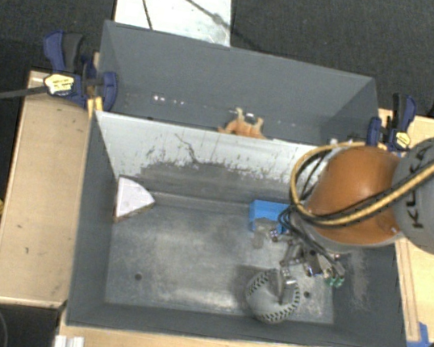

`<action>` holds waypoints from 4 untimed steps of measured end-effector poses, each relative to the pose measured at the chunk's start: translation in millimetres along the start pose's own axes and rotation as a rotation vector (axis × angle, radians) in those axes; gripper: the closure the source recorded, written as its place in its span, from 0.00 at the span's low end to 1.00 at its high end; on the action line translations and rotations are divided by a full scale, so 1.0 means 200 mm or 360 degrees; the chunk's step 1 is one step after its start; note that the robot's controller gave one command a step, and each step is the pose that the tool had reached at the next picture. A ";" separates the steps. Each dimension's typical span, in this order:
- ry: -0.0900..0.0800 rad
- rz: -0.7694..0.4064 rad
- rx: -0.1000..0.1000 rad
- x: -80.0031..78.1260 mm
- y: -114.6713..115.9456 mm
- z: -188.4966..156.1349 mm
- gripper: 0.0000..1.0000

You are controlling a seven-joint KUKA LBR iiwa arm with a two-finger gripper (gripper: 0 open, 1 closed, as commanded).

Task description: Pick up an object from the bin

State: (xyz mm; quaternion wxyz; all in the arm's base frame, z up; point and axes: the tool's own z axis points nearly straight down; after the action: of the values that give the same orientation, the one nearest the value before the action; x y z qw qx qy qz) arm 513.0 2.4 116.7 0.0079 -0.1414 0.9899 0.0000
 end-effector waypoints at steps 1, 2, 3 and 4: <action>0.0004 -0.0060 0.0001 -0.03 0.07 0.01 0.00; -0.0020 -0.0310 0.0001 0.05 0.08 0.06 0.00; -0.0046 -0.0471 0.0009 0.05 0.11 0.13 0.00; -0.0056 -0.0566 0.0010 0.04 0.13 0.17 0.00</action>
Offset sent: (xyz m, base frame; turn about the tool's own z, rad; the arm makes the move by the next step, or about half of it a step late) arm -0.0305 0.0065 -0.0240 -0.2207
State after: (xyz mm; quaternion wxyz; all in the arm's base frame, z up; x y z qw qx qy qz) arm 498.2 24.6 82.7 0.0255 -0.3141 0.9490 -0.0020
